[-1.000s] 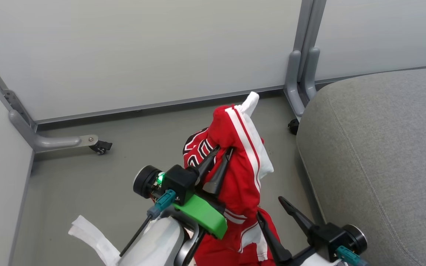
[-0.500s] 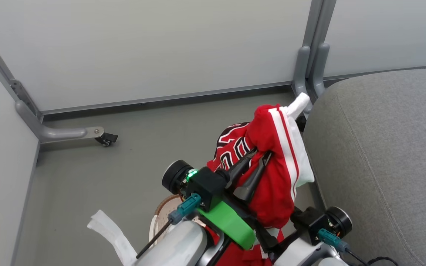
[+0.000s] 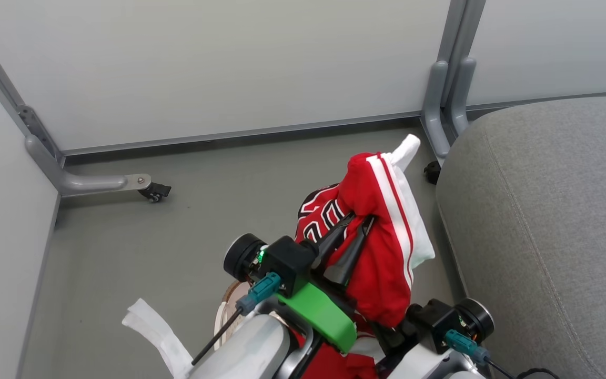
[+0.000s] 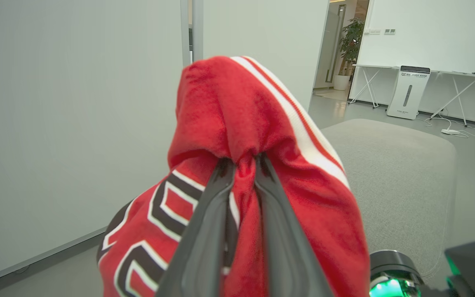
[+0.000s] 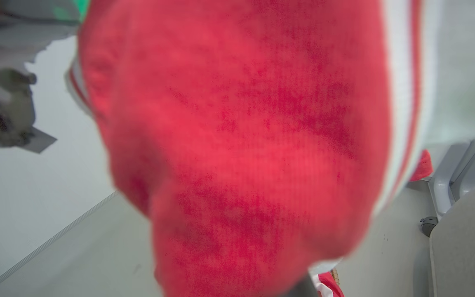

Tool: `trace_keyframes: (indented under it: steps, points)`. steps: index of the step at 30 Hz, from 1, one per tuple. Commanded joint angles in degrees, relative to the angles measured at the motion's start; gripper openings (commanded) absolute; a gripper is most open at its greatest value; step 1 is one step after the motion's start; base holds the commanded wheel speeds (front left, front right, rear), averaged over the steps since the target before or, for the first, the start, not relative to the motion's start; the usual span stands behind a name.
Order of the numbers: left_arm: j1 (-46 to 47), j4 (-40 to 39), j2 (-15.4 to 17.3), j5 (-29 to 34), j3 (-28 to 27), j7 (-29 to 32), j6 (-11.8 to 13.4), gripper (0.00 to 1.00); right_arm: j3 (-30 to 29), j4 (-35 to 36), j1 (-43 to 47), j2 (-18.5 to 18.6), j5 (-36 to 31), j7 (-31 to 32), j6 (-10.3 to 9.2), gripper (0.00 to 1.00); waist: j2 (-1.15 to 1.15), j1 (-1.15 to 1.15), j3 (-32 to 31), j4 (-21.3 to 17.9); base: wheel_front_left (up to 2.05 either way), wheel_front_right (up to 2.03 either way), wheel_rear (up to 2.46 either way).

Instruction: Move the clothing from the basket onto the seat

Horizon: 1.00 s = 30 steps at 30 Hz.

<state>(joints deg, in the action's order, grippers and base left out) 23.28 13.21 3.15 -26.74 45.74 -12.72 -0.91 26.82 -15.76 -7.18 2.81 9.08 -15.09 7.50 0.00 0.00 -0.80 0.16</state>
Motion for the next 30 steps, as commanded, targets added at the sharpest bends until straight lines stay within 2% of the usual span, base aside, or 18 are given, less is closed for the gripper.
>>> trace_keyframes:
  steps: [1, 5, 6, 7, 8, 22, 30]
  points:
    - [0.2, 0.4, 0.4, -0.2, -0.3, -0.4, 0.4, 0.00, -0.1, 0.3, 0.7, 0.2, 0.3, -0.1, -0.02, 0.00, 0.00, 0.00, 0.0, -0.1, 0.00, 0.00, 0.00]
    - [0.1, 1.4, 0.5, -0.1, -0.7, -0.9, 0.8, 0.00, -0.3, 0.9, 1.0, 0.2, 0.4, -0.1, -0.02, 0.00, 0.00, 0.00, 0.2, -0.3, 0.00, 0.00, 0.00]
    - [0.2, 1.6, 0.5, -0.1, -0.9, -1.0, 0.9, 0.06, -0.4, 1.0, 1.1, 0.2, 0.3, -0.1, -0.03, 0.00, 0.00, 0.00, 0.2, -0.4, 0.00, 0.00, 0.00]
    - [0.2, 1.9, 0.6, 0.1, -0.9, -1.0, 1.1, 0.71, -0.6, 1.1, 1.3, 0.2, 0.2, -0.1, -0.02, 0.00, 0.00, 0.00, 0.2, -0.4, 0.00, 0.00, 0.00]
    - [0.4, 2.1, 0.7, 0.4, -1.1, -1.1, 1.4, 1.00, -0.7, 1.2, 1.5, 0.2, 0.1, -0.1, -0.03, 0.00, 0.00, 0.00, 0.2, -0.4, 0.00, 0.00, 0.00]
    - [-0.2, 3.9, 1.2, 1.1, -2.3, -2.2, 2.0, 1.00, -2.4, 2.8, 2.2, 0.6, -1.1, -0.1, -0.02, 0.00, 0.00, 0.00, 0.4, -0.2, 0.00, 0.00, 0.00]
    - [-2.0, 4.7, 2.9, 2.4, -2.8, -2.5, 2.8, 1.00, -6.0, 6.0, 1.8, 1.1, -3.3, -0.1, -0.03, 0.00, 0.00, 0.00, 1.4, -1.2, 0.00, 0.00, 0.00]
